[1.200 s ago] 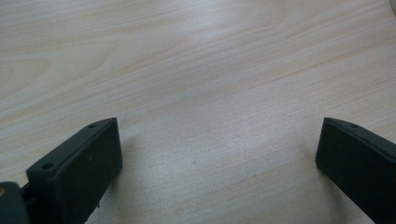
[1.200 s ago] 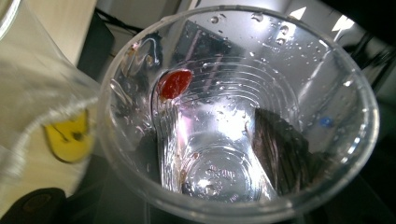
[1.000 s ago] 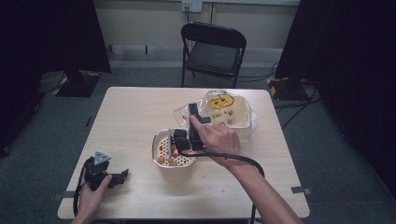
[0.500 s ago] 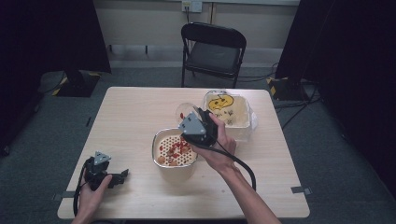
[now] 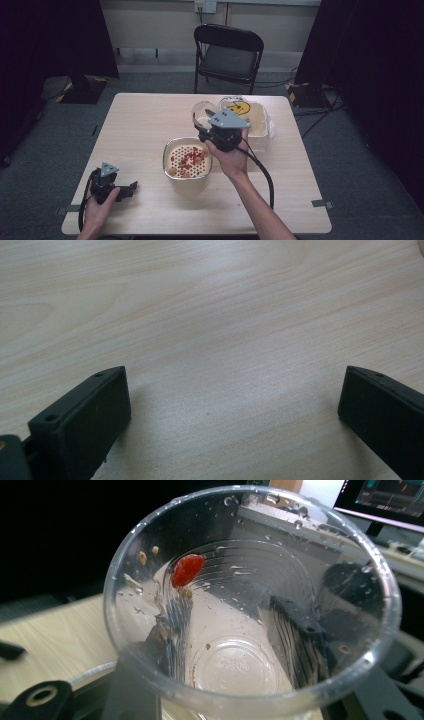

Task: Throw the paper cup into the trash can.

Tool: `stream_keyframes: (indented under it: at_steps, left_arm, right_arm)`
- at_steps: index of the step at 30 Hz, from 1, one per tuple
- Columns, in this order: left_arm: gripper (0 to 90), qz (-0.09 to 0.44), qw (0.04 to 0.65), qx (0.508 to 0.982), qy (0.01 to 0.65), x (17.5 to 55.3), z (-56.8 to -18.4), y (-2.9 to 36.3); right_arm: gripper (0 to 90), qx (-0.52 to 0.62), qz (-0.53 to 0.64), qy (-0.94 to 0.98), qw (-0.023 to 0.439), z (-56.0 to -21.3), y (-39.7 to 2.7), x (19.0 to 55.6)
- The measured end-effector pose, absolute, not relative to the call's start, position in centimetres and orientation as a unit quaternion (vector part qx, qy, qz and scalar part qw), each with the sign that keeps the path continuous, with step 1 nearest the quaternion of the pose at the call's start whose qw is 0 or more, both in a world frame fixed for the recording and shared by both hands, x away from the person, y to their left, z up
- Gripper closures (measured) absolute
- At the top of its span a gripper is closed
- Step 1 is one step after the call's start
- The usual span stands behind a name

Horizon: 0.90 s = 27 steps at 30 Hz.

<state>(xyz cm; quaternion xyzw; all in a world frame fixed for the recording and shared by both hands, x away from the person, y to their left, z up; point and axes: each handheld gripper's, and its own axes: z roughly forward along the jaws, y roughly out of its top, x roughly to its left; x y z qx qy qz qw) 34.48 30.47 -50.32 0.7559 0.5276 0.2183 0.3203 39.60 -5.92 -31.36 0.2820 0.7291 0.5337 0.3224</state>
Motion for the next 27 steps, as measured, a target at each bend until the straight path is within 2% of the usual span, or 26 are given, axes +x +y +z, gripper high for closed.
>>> stream_keyframes:
  at_steps: [5, 8, 16, 27]
  left_arm:
    - [0.0, 0.218, 0.320, 0.756, 0.527, 34.5, -50.3, 30.5]
    - [0.0, 0.218, 0.320, 0.756, 0.528, 34.5, -50.3, 30.5]
    - [0.0, 0.218, 0.320, 0.756, 0.527, 34.5, -50.3, 30.5]
    - [0.0, 0.218, 0.320, 0.756, 0.528, 34.5, -50.3, 30.5]
  right_arm:
    - [52.9, 0.299, 0.564, 0.715, 0.284, -30.8, -6.9, 40.6]
    - [52.8, 0.308, 0.570, 0.709, 0.277, -30.4, -7.6, 41.1]
    - [52.9, 0.326, 0.560, 0.702, 0.294, -28.9, -9.4, 42.3]
    - [52.8, 0.374, 0.544, 0.692, 0.292, -28.4, -12.2, 44.5]
